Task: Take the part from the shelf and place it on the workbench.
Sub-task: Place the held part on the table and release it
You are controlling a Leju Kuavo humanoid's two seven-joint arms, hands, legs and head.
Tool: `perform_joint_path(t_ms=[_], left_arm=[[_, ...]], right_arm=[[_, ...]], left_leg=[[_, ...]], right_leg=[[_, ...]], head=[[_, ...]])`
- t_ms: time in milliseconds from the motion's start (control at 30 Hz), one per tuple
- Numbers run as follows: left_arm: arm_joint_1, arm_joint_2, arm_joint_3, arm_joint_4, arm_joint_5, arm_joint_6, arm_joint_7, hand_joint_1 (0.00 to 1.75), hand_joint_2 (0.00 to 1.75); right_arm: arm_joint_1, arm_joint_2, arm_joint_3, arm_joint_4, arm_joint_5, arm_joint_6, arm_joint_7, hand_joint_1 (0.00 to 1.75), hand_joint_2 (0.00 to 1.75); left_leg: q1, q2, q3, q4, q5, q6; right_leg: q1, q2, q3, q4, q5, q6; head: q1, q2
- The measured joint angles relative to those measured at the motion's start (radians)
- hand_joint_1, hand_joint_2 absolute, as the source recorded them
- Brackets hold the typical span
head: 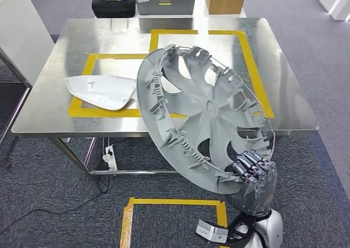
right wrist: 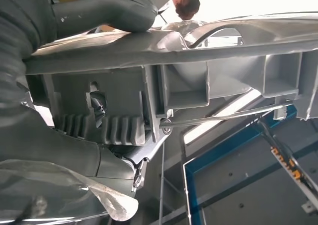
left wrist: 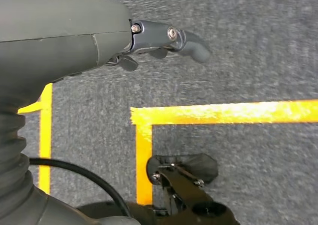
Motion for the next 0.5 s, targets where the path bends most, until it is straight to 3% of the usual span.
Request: perform_joint_path(t_ms=[67,167,200,233,300,333,367,400,500], left_arm=[[0.001,0.0,0.0,0.0,0.0,0.001,0.0,0.0,1.75],[-0.002,0.0,0.0,0.0,0.0,0.001,0.0,0.0,1.75],[-0.002,0.0,0.0,0.0,-0.001,0.001,0.0,0.0,1.75],[-0.001,-0.001,0.0,0.0,-0.002,0.0,0.0,0.0,1.75],[0.0,-0.001,0.0,0.0,-0.007,-0.004,0.0,0.0,1.75],[0.0,-0.001,0.0,0.0,-0.01,-0.006,0.0,0.0,1.75],[-0.002,0.0,0.0,0.0,-0.015,-0.008,0.0,0.0,1.75],[-0.004,0.0,0.0,0.0,-0.019,-0.009,0.0,0.0,1.75],[-0.012,0.001,0.0,0.0,-0.035,-0.009,0.001,0.0,1.75]], right_arm=[[-0.001,0.0,0.0,0.0,0.0,0.0,0.0,1.75,1.75],[-0.004,0.0,-0.001,0.0,0.0,0.0,0.0,1.75,1.75],[-0.004,0.0,-0.001,0.001,0.002,0.0,0.0,1.75,1.75],[-0.005,0.0,-0.001,0.002,0.007,0.0,0.0,1.75,1.75],[-0.014,0.0,-0.002,0.007,0.017,0.0,0.003,1.75,1.75],[-0.023,0.0,-0.002,0.011,0.023,0.0,0.006,1.75,1.75],[-0.037,-0.001,-0.002,0.015,0.032,0.0,0.013,1.75,1.75],[-0.053,-0.002,-0.003,0.021,0.043,0.0,0.022,1.75,1.75],[-0.108,-0.007,-0.003,0.049,0.08,0.0,0.052,1.75,1.75]], left_leg=[[0.005,0.0,0.011,-0.011,-0.001,0.011],[0.006,0.001,0.021,-0.014,-0.011,0.022],[0.006,0.001,0.027,-0.014,-0.017,0.022],[0.006,0.0,0.035,-0.014,-0.023,0.022],[0.006,-0.002,0.058,-0.014,-0.04,0.018],[0.005,-0.002,0.068,-0.014,-0.049,0.014],[0.003,-0.002,0.075,-0.014,-0.057,0.008],[0.002,-0.001,0.078,-0.015,-0.063,0.003],[0.002,0.001,0.084,-0.02,-0.069,-0.01]], right_leg=[[-0.001,-0.001,-0.02,0.045,-0.026,0.009],[-0.003,-0.002,-0.143,0.238,-0.092,0.016],[-0.003,-0.002,-0.179,0.28,-0.091,0.017],[-0.003,-0.002,-0.198,0.286,-0.067,0.018],[-0.004,-0.003,-0.181,0.186,0.03,0.015],[-0.003,-0.004,-0.158,0.126,0.068,0.013],[-0.001,-0.004,-0.135,0.074,0.089,0.009],[0.0,-0.004,-0.12,0.046,0.093,0.005],[0.002,0.001,-0.105,0.032,0.081,-0.01]], head=[[0.002,0.0],[0.006,0.0],[0.006,0.0],[0.006,0.0],[0.007,0.0],[0.007,0.0],[0.007,0.0],[0.006,0.0],[0.003,0.0]])
